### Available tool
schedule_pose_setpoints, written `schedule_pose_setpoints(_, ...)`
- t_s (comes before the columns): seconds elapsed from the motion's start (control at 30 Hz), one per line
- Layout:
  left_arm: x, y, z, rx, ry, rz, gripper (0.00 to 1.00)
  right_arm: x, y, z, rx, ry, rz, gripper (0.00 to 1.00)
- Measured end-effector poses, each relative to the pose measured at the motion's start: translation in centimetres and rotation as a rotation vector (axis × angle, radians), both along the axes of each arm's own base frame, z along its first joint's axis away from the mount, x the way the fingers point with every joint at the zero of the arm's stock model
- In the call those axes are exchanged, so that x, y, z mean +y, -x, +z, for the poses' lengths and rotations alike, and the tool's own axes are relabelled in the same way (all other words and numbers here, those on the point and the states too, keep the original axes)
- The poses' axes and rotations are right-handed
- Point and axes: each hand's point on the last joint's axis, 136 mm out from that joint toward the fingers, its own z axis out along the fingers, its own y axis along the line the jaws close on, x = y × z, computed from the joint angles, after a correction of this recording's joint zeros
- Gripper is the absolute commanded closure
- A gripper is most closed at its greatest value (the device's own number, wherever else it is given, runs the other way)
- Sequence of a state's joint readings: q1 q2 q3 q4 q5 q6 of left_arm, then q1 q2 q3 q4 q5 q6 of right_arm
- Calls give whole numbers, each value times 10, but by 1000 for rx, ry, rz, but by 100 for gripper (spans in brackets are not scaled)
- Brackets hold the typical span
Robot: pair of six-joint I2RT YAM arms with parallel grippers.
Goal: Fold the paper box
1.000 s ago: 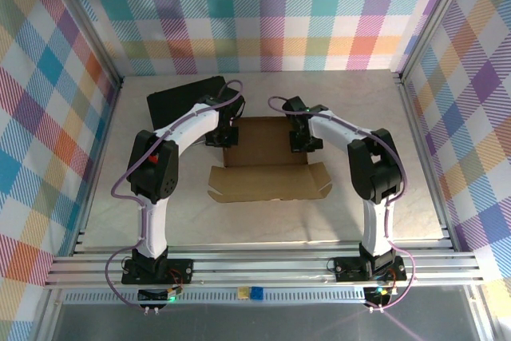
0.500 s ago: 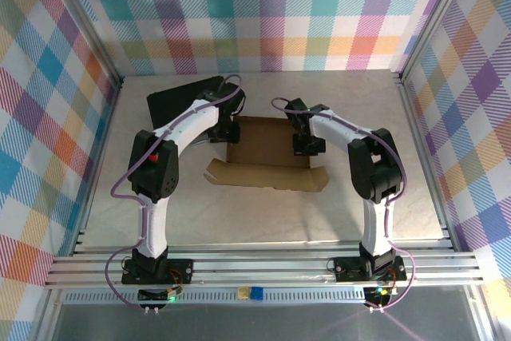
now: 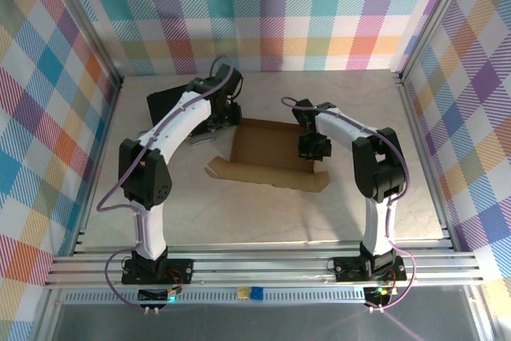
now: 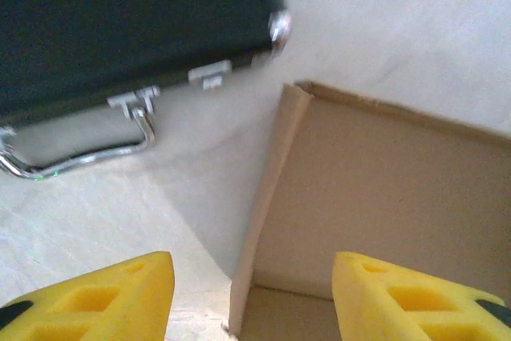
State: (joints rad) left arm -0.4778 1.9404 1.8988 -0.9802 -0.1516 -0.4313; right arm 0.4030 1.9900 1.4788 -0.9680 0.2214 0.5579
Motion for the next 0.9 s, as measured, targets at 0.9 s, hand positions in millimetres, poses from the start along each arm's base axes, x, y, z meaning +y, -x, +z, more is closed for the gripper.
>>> schedule_pose_setpoints(0.9, -70, 143, 122, -147, 284, -126, 45, 1, 58, 34, 175, -207, -1192, 100)
